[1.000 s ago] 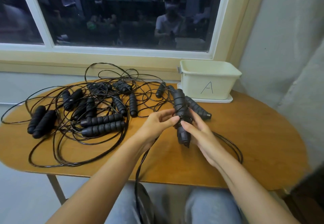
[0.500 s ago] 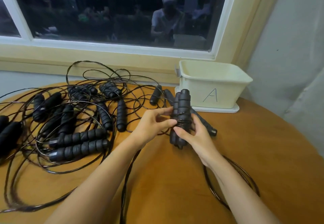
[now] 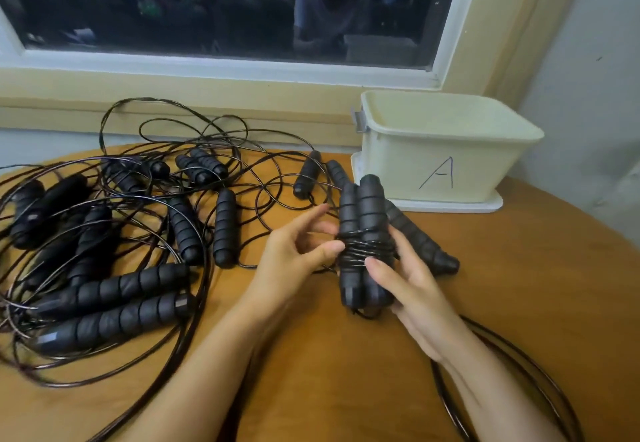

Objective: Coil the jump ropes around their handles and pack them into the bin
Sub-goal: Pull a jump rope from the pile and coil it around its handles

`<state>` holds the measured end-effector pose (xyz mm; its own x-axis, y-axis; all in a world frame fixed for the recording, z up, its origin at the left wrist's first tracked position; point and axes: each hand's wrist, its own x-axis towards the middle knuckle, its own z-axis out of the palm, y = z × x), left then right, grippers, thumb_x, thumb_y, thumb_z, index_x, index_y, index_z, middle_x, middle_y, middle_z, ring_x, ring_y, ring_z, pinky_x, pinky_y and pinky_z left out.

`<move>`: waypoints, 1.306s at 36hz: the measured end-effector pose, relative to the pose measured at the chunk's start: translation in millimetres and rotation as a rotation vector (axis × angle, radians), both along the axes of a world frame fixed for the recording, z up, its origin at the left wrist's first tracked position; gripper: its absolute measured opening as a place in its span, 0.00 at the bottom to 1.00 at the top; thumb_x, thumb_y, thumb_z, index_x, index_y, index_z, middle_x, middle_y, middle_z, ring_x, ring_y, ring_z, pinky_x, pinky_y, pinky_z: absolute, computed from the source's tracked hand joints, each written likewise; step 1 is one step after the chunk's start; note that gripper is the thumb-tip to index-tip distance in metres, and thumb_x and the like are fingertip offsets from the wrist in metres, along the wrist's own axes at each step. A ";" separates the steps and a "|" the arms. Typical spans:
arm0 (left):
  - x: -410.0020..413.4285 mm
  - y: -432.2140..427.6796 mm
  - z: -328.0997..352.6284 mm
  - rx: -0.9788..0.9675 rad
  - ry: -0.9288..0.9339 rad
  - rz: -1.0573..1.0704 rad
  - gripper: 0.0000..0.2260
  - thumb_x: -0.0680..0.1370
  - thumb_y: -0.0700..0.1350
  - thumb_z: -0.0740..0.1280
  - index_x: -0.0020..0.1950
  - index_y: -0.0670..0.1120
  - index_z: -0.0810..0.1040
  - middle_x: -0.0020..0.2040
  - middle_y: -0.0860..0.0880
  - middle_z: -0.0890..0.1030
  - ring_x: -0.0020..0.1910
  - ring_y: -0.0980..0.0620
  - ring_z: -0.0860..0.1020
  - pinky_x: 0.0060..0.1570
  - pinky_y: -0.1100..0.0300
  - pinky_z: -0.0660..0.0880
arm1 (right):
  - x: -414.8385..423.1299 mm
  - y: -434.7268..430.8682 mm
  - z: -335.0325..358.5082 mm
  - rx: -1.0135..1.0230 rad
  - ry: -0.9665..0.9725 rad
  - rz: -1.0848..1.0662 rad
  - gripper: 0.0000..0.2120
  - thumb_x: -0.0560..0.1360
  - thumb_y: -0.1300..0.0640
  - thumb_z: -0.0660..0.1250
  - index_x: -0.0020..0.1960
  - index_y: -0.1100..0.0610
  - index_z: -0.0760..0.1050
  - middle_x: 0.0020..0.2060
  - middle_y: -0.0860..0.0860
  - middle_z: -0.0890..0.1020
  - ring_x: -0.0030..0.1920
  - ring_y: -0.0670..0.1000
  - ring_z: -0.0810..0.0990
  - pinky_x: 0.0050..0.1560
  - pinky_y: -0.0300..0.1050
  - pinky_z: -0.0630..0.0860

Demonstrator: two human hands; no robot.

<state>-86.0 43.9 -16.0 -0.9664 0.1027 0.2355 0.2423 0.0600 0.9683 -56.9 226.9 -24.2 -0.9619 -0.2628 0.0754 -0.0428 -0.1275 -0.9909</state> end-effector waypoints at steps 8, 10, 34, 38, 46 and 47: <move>9.8 1.0 -2.8 -0.075 -0.079 -0.105 0.16 0.80 0.37 0.64 0.68 0.42 0.74 0.60 0.51 0.82 0.60 0.60 0.79 0.56 0.67 0.76 | 4.5 -1.3 -3.1 0.118 0.044 -0.008 0.32 0.73 0.50 0.68 0.74 0.44 0.61 0.65 0.41 0.78 0.66 0.41 0.75 0.68 0.44 0.71; 10.9 2.0 -4.0 -0.085 -0.069 -0.092 0.17 0.79 0.37 0.65 0.68 0.41 0.75 0.61 0.49 0.82 0.61 0.57 0.79 0.59 0.64 0.75 | 5.9 -2.0 -3.7 0.159 0.064 -0.034 0.31 0.73 0.49 0.67 0.73 0.43 0.60 0.65 0.40 0.77 0.66 0.38 0.74 0.70 0.43 0.70; 10.2 -5.4 4.8 0.025 -0.027 0.019 0.23 0.70 0.42 0.73 0.65 0.40 0.78 0.46 0.50 0.86 0.46 0.55 0.84 0.51 0.62 0.78 | 1.6 -5.0 -9.8 0.274 0.396 -0.329 0.24 0.78 0.53 0.63 0.72 0.39 0.63 0.66 0.41 0.74 0.69 0.44 0.72 0.71 0.52 0.70; 14.3 -1.0 7.4 0.075 -0.022 0.068 0.23 0.66 0.45 0.75 0.60 0.44 0.80 0.45 0.50 0.87 0.45 0.55 0.84 0.50 0.63 0.78 | 2.4 -5.2 -12.1 0.286 0.396 -0.357 0.23 0.79 0.53 0.61 0.73 0.42 0.65 0.69 0.41 0.74 0.71 0.44 0.71 0.72 0.51 0.69; 20.2 5.2 7.4 0.047 0.056 0.125 0.23 0.63 0.49 0.77 0.56 0.43 0.81 0.42 0.47 0.86 0.41 0.45 0.84 0.45 0.56 0.82 | 7.6 -14.1 -12.8 0.473 0.354 -0.363 0.40 0.71 0.32 0.63 0.79 0.45 0.58 0.70 0.40 0.71 0.72 0.41 0.67 0.71 0.48 0.68; 19.9 4.9 6.8 0.031 0.066 0.119 0.23 0.64 0.49 0.76 0.56 0.43 0.81 0.42 0.47 0.86 0.41 0.46 0.84 0.46 0.56 0.82 | 8.5 -14.8 -11.5 0.496 0.362 -0.368 0.43 0.69 0.31 0.65 0.78 0.44 0.57 0.68 0.37 0.71 0.71 0.41 0.68 0.69 0.46 0.69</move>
<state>-66.2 48.8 -9.2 -0.9537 -0.0198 0.3000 0.2983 0.0627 0.9524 -48.4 212.1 -35.7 -0.9320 -0.0121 0.3622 -0.3334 0.4204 -0.8439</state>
